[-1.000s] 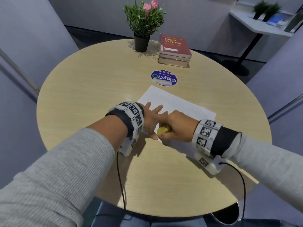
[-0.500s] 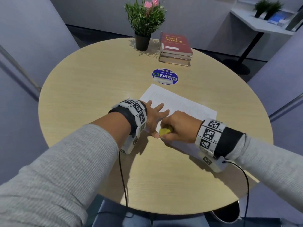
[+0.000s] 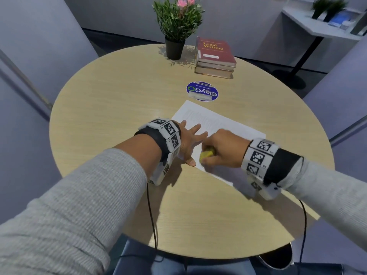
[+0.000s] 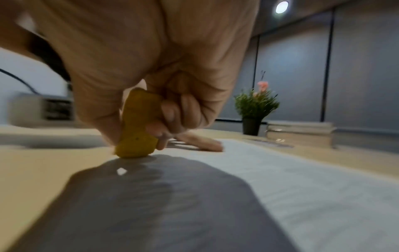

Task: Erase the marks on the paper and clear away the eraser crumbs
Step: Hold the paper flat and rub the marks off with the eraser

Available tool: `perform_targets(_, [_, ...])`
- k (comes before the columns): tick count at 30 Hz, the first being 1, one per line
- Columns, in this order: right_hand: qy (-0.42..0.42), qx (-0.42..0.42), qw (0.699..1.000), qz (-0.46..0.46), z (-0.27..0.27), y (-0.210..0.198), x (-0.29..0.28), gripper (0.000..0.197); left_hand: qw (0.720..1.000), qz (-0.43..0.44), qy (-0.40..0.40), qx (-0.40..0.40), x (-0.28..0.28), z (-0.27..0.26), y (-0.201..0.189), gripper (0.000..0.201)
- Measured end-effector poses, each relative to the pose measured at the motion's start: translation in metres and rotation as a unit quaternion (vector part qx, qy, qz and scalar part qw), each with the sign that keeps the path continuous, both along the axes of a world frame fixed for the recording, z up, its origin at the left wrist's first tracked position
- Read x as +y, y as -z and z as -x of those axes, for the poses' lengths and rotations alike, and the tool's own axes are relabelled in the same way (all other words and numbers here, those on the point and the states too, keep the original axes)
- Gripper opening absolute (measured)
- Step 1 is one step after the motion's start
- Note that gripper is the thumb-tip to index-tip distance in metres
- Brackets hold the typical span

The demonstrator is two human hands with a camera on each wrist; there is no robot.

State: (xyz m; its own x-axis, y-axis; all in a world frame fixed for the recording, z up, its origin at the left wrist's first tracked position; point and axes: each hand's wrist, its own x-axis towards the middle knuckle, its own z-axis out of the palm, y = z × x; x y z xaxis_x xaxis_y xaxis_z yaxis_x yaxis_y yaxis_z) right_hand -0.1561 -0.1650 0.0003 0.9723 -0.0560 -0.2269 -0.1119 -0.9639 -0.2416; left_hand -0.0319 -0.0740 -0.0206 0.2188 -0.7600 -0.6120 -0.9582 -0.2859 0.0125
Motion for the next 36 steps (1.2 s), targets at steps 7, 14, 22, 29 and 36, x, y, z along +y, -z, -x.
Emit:
perform_targets(7, [0.040,-0.006,0.999,0.020,-0.002,-0.003,-0.014,0.018,1.000,0.002,-0.002,-0.001,-0.002,0.000,0.000,0.114])
perform_targets(14, [0.041,-0.009,0.999,0.011,-0.002,-0.003,-0.016,0.022,1.000,-0.002,-0.001,-0.007,-0.004,0.001,0.002,0.124])
perform_targets(22, [0.023,-0.002,1.000,-0.004,0.003,0.002,-0.012,0.024,1.000,0.006,0.010,-0.004,-0.003,0.003,-0.002,0.116])
perform_targets(29, [-0.007,0.025,1.000,-0.015,0.014,0.008,-0.002,0.025,0.999,-0.001,0.030,-0.013,-0.004,0.004,-0.005,0.134])
perform_targets(36, [0.009,0.002,1.000,-0.016,0.015,0.010,-0.001,0.023,1.000,-0.009,0.015,-0.024,-0.004,0.003,-0.006,0.134])
